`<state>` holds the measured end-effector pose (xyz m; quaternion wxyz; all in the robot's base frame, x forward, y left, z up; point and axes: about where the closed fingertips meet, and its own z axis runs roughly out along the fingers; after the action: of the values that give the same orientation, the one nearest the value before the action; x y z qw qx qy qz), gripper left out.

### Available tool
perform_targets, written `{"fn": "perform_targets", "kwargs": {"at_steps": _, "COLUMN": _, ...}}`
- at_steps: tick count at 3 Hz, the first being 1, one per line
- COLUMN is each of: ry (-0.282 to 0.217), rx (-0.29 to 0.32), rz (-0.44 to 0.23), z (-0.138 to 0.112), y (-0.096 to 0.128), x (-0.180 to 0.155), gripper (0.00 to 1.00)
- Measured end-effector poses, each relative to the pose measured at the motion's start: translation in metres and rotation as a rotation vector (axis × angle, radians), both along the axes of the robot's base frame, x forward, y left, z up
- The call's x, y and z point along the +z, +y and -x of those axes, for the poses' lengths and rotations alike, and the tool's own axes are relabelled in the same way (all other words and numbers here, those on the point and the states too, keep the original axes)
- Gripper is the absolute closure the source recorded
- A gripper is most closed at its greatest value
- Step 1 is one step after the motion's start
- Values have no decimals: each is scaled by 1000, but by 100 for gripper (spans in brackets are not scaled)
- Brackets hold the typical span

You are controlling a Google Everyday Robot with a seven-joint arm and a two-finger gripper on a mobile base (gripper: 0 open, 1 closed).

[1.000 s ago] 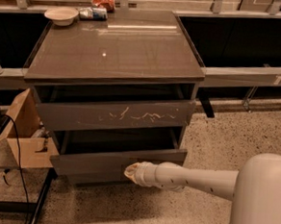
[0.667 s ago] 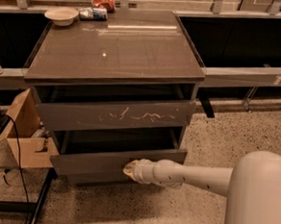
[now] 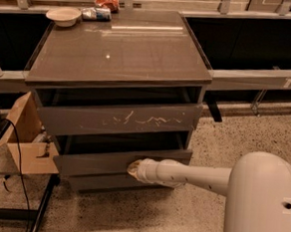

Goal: Close middle drawer

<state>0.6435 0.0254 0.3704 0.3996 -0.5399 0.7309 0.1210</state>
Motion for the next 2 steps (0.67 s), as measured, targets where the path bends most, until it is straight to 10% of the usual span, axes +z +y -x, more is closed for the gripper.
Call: {"fn": "perform_targets", "kwargs": {"at_steps": 2, "ry": -52, "rx": -4, "rz": 24, "z": -25, "y": 0, "x": 7, "gripper": 100}}
